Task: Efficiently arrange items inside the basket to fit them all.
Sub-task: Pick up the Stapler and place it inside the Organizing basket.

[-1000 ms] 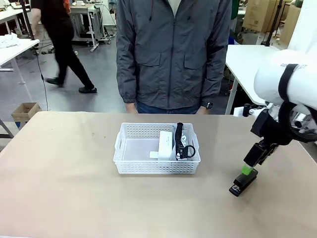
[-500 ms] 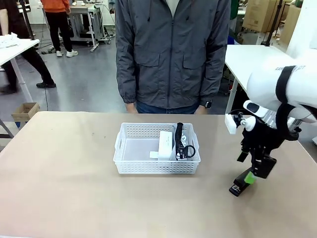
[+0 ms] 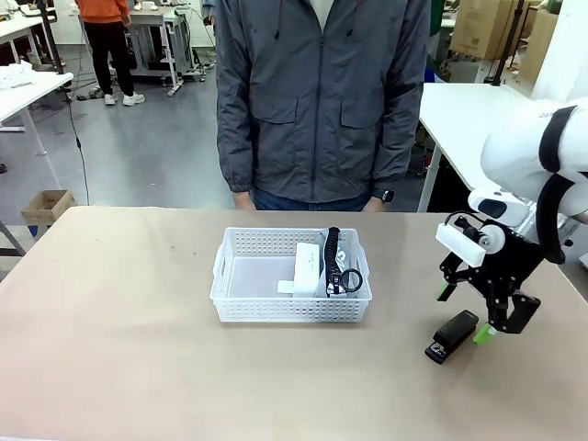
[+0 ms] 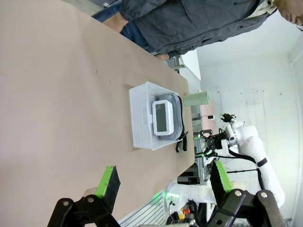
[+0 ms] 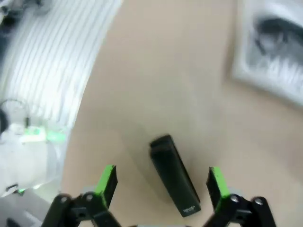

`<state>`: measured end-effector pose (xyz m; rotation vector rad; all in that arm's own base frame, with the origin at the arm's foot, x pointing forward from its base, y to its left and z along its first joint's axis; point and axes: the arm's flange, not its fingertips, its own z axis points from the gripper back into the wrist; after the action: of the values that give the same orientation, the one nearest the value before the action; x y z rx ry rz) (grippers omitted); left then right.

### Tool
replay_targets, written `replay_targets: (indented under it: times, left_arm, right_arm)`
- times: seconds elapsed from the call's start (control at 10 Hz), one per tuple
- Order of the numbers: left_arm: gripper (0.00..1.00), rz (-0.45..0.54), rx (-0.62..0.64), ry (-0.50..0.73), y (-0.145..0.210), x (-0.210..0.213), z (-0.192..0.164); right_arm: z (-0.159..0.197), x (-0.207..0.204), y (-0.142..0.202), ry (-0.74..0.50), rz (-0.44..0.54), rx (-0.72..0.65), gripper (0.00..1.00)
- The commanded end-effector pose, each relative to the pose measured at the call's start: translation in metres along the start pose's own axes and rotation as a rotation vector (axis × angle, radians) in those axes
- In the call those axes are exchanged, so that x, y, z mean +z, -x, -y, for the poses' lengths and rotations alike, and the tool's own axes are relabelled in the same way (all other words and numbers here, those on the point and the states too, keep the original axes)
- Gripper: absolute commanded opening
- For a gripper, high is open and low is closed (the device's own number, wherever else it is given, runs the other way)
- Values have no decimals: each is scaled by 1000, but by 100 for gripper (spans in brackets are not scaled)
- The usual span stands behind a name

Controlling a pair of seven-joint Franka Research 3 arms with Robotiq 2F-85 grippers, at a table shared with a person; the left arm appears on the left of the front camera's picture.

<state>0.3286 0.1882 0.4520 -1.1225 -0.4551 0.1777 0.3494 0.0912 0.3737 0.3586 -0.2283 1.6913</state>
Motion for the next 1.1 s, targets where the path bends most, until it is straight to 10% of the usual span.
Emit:
replay_targets:
  times: [0.0, 0.2, 1.0]
  left_arm:
    - [100, 13, -2, 21, 1, 0, 3]
    - [100, 13, -2, 21, 1, 0, 3]
    - [100, 13, -2, 21, 1, 0, 3]
  right_arm:
    - [-4, -6, -3, -54, 12, 107, 100]
    - [0, 0, 0, 3, -5, -6, 100]
    - [17, -70, 3, -32, -288, 408, 100]
